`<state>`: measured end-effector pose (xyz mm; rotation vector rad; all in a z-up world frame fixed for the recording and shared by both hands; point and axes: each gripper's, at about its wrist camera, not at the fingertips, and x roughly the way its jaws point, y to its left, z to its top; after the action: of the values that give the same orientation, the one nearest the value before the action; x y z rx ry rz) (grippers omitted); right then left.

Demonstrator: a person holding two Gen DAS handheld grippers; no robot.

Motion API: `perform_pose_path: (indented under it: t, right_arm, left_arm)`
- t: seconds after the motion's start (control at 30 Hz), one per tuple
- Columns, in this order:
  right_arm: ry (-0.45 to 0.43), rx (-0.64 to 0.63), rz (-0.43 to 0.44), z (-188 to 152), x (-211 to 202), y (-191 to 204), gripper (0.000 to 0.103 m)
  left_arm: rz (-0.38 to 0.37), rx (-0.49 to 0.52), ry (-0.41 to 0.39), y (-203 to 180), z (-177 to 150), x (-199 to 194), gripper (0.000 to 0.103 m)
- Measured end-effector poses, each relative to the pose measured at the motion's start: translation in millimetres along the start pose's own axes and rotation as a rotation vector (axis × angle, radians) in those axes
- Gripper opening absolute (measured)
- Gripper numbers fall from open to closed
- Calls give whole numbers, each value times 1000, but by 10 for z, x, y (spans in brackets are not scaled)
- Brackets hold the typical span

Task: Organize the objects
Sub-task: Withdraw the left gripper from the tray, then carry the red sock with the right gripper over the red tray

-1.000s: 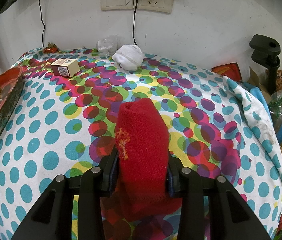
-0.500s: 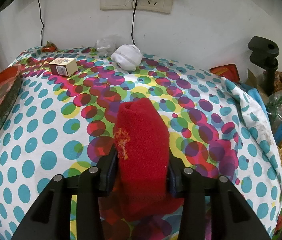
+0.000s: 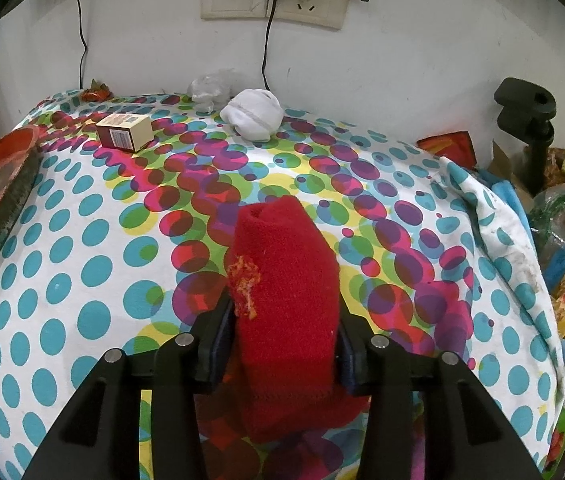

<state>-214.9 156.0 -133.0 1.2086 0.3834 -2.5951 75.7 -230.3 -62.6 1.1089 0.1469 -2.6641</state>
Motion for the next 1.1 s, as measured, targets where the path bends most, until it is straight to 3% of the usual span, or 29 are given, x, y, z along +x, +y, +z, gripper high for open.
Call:
perform_pose_path:
  t: [0.13,0.43,0.73,1.1]
  right_arm:
    - [0,0,-1,3,-1,29,41]
    - [4,19,11,9,-6,59,35]
    - [23,50,-31,31,-55,161,29]
    - [-12,-4,54,119,-436,623,29]
  left_arm:
    - [-37,-28,3,50,-9,3,57]
    - [35,-41,0,235,-36,62,57]
    - [44,-57,22,325,-75,146,57]
    - [30,-37,31,245,-94,156,57]
